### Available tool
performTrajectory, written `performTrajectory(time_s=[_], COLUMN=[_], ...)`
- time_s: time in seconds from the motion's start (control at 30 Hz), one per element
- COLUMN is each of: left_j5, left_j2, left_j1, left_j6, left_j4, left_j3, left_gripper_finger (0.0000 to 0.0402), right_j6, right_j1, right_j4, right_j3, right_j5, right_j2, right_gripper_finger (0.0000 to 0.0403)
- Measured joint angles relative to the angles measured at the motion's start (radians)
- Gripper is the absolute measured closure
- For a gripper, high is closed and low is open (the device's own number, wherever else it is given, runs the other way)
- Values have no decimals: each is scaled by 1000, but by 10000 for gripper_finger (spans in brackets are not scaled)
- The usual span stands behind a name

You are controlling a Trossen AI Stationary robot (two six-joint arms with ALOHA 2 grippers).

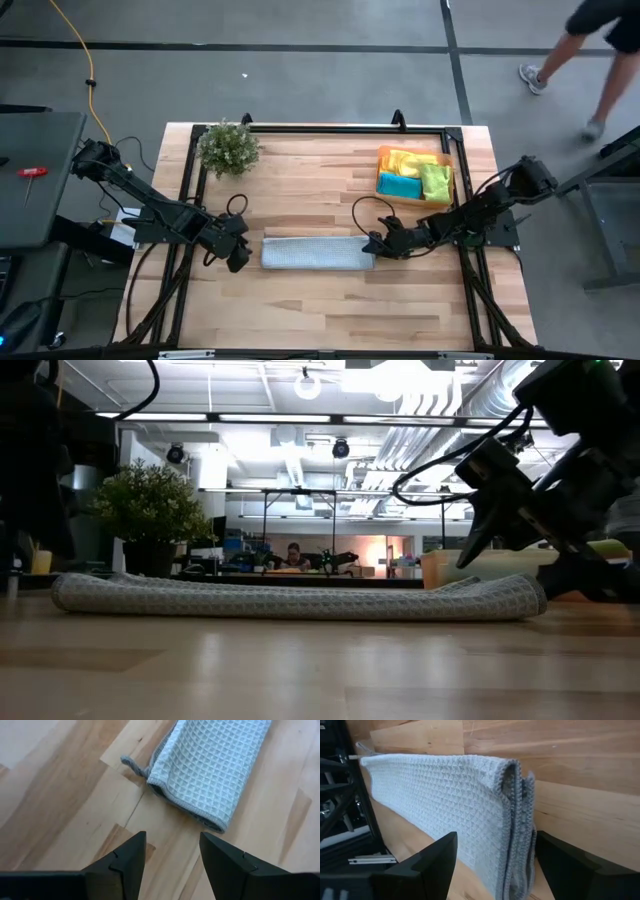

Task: Fold microfiber towels
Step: Fold the gray microfiber cloth

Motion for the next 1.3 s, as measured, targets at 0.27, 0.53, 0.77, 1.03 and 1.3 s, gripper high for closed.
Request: performTrajectory(time_s=[0.27,0.53,0.77,1.03,1.3], left_j5=[-42,-67,-65,-80,18], left_j2=[0,0,0,51,312], left_j1=[0,0,0,15,110], left_j6=[0,-1,-17,5,88], left_j4=[0,2,18,122,375], left_j3=[0,0,0,0,1], left_gripper_finger=[225,225,225,226,264], right_j6=[14,-49,-54,-22,-51], right_j1=[0,2,30,86,105], right_j4=[-13,-48,-224,-598,-973], right_j3=[-2,-6,-6,-9,136], right_j5=[13,17,35,8,-14], right_j2=[7,5,-100,-371,-513], right_gripper_finger=[206,390,398,401,402])
